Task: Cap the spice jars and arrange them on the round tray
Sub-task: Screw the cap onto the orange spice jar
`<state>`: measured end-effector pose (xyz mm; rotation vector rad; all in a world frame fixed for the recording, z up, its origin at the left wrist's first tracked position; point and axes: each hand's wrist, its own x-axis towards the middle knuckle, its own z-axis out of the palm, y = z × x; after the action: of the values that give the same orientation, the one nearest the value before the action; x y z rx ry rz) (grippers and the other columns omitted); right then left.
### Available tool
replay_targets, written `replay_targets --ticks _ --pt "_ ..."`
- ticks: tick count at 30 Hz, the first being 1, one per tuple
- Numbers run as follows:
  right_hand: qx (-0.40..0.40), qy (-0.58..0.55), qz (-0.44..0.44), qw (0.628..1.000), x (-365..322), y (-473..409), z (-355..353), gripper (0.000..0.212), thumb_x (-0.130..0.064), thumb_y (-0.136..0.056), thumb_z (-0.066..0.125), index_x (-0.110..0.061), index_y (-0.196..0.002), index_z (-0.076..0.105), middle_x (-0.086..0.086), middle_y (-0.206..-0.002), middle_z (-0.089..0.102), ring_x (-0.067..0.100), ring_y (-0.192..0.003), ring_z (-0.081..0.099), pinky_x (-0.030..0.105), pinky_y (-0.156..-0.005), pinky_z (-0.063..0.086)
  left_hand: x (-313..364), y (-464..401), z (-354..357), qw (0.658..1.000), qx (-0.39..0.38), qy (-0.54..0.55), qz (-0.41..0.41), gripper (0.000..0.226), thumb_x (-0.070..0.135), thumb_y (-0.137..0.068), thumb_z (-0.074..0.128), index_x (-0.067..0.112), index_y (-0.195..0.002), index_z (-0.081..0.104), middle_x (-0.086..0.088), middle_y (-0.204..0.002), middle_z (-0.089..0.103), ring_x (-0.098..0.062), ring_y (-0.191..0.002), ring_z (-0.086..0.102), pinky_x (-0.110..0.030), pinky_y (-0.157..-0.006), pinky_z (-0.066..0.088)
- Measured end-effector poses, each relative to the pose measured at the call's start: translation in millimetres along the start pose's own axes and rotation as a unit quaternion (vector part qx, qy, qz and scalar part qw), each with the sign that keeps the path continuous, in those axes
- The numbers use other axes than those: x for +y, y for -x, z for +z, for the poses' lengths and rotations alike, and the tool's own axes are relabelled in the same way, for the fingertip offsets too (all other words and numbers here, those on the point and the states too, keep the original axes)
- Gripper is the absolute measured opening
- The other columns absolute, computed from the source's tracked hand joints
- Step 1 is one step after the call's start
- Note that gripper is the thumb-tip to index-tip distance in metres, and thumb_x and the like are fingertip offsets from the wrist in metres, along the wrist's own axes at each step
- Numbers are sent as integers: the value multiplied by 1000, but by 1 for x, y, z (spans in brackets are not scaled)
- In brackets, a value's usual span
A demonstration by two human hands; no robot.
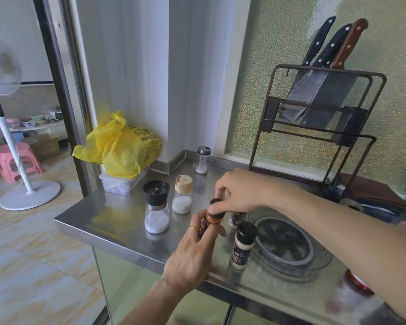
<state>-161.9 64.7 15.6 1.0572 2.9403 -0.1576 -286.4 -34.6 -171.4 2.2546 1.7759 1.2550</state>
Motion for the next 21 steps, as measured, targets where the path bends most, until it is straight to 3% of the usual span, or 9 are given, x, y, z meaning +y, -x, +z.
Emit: replay_targets --ticks 2,5,8,12,15,18,21 --pt "7 3 -1 1000 -1 0 1 52 -68 -70 72 -29 -104 73 -6 -92 76 8 -80 68 31 -73 57 0 1 0 1000 6 2 -4 42 4 -94 44 37 -120 48 8 -140 29 -22 -104 54 -39 -83 54" --pt "2 -31 -27 999 -5 1 2 39 -47 -70 83 -32 -105 73 -12 -87 73 -4 -73 62 27 -74 55 0 0 1 1000 3 2 -2 46 2 -95 47 40 -120 46 9 -140 29 -21 -104 54 -37 -83 53" --pt "21 -32 -11 999 -6 0 1 41 -56 -70 81 -30 -101 75 -11 -85 76 2 -76 67 28 -75 57 1 0 0 1000 13 -3 -3 46 4 -94 45 42 -121 45 10 -140 30 -19 -102 53 -35 -80 53" --pt "12 -27 -24 999 -8 0 6 35 -41 -68 84 -30 -100 74 -8 -86 75 6 -74 65 32 -77 59 1 0 1 1000 16 -7 -10 51 -3 -93 50 40 -121 46 8 -139 32 -24 -97 55 -41 -75 55" --pt "35 -26 7 999 -9 -1 12 31 -47 -72 82 -23 -91 77 -4 -82 76 13 -76 68 36 -74 60 2 0 2 1000 20 -10 -17 47 -3 -95 53 38 -118 48 7 -140 33 -29 -93 58 -46 -71 55" --pt "52 -10 22 998 -15 -1 19 33 -49 -74 80 -19 -86 78 -3 -73 71 10 -69 59 36 -69 58 3 0 0 999 23 -5 -29 44 -3 -94 54 35 -115 49 6 -138 34 -33 -91 59 -46 -72 56" --pt "73 5 30 997 -22 -2 24 31 -48 -75 79 -19 -88 78 4 -83 74 22 -82 64 37 -72 58 7 -3 -3 998 33 15 -41 41 -4 -96 53 32 -115 47 1 -136 41 -38 -94 60 -50 -76 55"
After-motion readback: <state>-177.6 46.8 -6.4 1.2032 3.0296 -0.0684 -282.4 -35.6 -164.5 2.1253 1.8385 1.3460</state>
